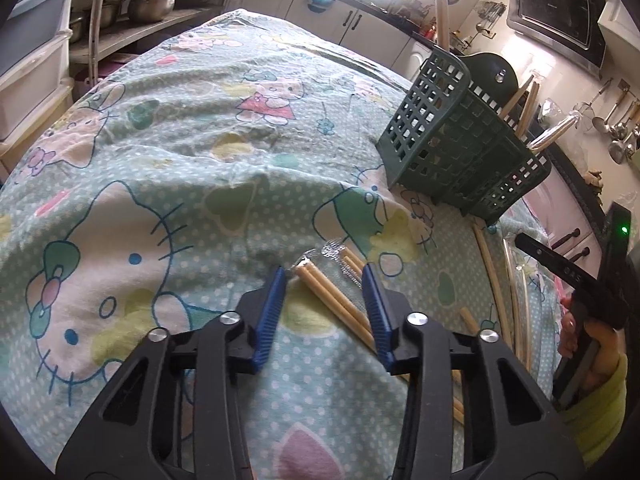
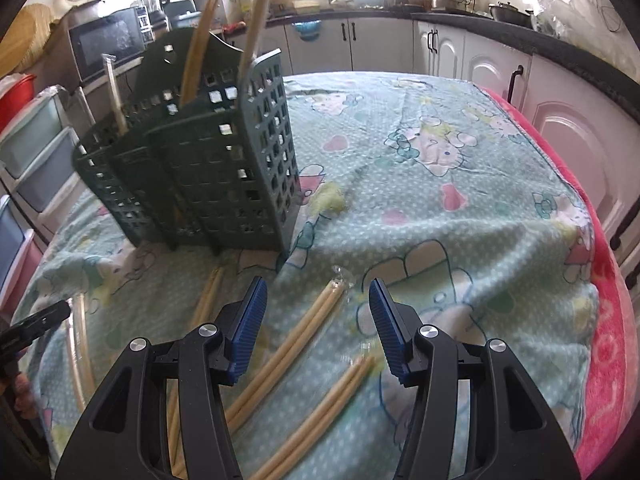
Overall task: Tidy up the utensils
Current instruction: 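Lower the left gripper onto a loose wooden chopstick and close on it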
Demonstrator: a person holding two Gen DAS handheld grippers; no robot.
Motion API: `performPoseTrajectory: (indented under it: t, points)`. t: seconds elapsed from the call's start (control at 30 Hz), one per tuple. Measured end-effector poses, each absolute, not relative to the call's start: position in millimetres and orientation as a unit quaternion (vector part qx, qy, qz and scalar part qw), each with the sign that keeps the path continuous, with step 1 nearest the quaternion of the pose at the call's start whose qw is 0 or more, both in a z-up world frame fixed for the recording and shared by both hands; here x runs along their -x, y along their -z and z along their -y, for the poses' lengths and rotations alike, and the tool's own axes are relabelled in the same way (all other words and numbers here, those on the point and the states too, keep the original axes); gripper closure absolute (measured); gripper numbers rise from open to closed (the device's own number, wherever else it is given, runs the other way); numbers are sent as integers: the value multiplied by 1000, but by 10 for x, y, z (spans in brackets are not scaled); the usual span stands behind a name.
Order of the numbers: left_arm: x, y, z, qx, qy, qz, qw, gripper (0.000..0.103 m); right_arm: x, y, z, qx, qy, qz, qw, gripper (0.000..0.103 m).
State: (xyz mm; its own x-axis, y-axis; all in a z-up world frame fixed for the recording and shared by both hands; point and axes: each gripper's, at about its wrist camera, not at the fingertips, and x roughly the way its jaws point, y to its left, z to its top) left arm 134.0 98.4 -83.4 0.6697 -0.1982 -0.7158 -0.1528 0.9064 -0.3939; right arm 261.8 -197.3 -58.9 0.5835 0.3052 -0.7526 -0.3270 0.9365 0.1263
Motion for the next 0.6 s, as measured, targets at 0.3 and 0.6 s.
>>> performPoseTrajectory:
  t: [0.3,0.6]
  points:
    - [-1338,846,-1021,219,9,-407,887,81,-2815,796,1917,3,-173,-448,877,61]
    - [-1373,852,-1037,217,2,-410,886,86,-2820,798,1978,-15,-172,-438,882,92]
